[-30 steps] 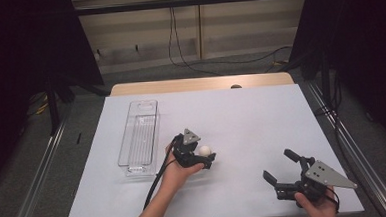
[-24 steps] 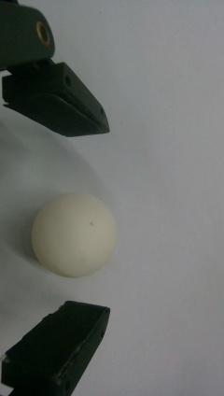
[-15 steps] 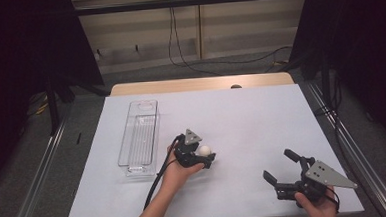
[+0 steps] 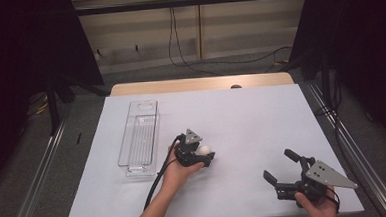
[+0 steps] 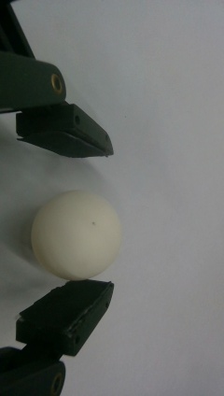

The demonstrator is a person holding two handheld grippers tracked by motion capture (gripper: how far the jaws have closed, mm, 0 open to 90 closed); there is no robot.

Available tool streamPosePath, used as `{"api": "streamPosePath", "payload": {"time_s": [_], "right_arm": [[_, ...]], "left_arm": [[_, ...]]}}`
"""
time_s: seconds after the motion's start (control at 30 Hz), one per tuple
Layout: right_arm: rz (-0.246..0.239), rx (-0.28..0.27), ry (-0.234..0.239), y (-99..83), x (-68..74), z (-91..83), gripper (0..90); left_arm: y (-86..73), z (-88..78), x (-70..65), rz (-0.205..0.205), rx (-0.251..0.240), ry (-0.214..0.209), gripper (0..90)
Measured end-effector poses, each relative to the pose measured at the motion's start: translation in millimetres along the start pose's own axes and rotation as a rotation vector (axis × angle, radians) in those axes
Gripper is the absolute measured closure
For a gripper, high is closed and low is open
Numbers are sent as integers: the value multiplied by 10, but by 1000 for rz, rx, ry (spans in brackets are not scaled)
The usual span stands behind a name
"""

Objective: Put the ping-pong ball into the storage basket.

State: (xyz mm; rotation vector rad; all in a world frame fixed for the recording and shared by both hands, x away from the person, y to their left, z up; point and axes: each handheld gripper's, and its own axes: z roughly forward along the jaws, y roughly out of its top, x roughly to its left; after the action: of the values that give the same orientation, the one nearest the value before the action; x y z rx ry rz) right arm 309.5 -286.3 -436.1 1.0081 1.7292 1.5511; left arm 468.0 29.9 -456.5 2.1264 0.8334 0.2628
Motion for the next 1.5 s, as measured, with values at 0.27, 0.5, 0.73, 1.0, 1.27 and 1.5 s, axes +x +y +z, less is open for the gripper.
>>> {"api": "streamPosePath", "payload": {"time_s": [0.27, 0.5, 0.73, 1.0, 1.27, 1.5], "right_arm": [[-1, -2, 3, 1, -1, 2, 22], [-1, -2, 3, 2, 0, -1, 23], [1, -3, 3, 0, 3, 2, 23], [0, -1, 1, 0, 4, 3, 23], [6, -1, 2, -2, 5, 7, 23], [0, -2, 3, -1, 2, 5, 23]], "left_arm": [[-4, 14, -15, 8, 19, 1, 338], [-2, 14, -7, 8, 23, 2, 377], [-1, 5, 0, 3, 27, -4, 415], [2, 1, 4, 4, 31, -6, 476], [1, 4, 15, -10, 16, -12, 509], [14, -31, 27, -25, 18, -23, 510]]}}
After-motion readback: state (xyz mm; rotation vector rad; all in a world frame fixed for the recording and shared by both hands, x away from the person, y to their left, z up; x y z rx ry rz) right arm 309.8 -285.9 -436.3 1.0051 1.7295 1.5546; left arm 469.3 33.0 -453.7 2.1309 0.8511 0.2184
